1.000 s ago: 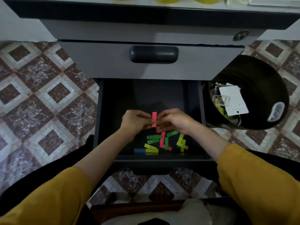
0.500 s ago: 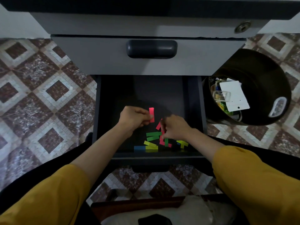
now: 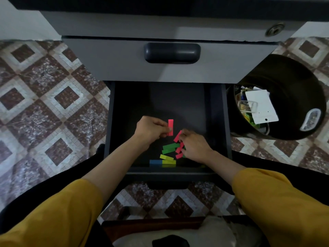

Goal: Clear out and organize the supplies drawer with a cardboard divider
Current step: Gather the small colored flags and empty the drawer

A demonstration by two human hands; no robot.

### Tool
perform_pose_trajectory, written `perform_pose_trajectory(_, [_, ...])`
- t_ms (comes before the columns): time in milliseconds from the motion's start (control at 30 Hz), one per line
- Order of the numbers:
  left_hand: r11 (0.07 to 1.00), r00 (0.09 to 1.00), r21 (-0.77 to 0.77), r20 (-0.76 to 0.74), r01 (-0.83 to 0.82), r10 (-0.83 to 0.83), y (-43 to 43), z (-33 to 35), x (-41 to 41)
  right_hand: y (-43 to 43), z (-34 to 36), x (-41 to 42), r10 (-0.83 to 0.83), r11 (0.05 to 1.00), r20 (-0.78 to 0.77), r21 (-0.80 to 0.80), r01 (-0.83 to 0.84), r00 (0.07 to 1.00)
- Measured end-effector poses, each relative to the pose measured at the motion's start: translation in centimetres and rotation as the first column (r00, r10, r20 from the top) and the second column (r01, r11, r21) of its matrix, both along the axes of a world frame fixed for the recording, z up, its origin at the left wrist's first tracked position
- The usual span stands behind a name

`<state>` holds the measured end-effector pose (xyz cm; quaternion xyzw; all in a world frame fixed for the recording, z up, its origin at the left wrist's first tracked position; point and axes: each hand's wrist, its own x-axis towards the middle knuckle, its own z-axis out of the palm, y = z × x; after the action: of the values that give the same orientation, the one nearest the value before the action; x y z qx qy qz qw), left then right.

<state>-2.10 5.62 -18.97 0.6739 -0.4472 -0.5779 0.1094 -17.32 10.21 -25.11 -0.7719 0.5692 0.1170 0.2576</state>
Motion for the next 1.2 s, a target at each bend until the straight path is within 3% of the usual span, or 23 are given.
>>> perform_pose_trajectory(300, [1.0,1.0,-0.016,0.012,0.024,-0.024,0.1,-0.2,-0.1,0.7,-0.3,0.6,0.128,0.991,-0.072,-0.016,-0.13,0.989])
perform_pose_trajectory(500, [1.0,1.0,-0.004,0.012,0.027,-0.027,0.1,-0.3,0.0,0.5,-0.5,0.8,0.115,0.992,-0.092,-0.035,-0.119,0.989])
perform_pose_trajectory(867, [0.999,0.999,-0.004,0.01,0.05,-0.05,0.2,-0.2,-0.1,0.2,-0.5,0.8,0.041,0.999,-0.026,-0.003,-0.041,0.999])
perform_pose_trajectory(1000, [0.999,0.999,0.006,0.013,0.039,-0.04,0.1,-0.3,-0.1,-0.2,-0.6,0.3,-0.166,0.986,0.096,0.045,0.162,0.981])
perform_pose_trajectory(1067, [0.999,0.999,0.017,0.017,0.046,-0.046,0.1,-0.3,0.0,-0.7,-0.5,-0.1,-0.406,0.914,0.259,0.114,0.39,0.876])
perform_pose_trajectory(1100, [0.998,0.999,0.029,0.017,0.048,-0.049,0.1,-0.4,-0.1,-1.1,-0.2,-0.1,-0.526,0.85,0.338,0.18,0.495,0.78])
perform_pose_trajectory(1200, [0.996,0.999,0.073,0.01,0.05,-0.051,0.2,-0.6,-0.2,-2.1,2.0,0.1,-0.806,0.586,0.455,0.528,0.615,0.378])
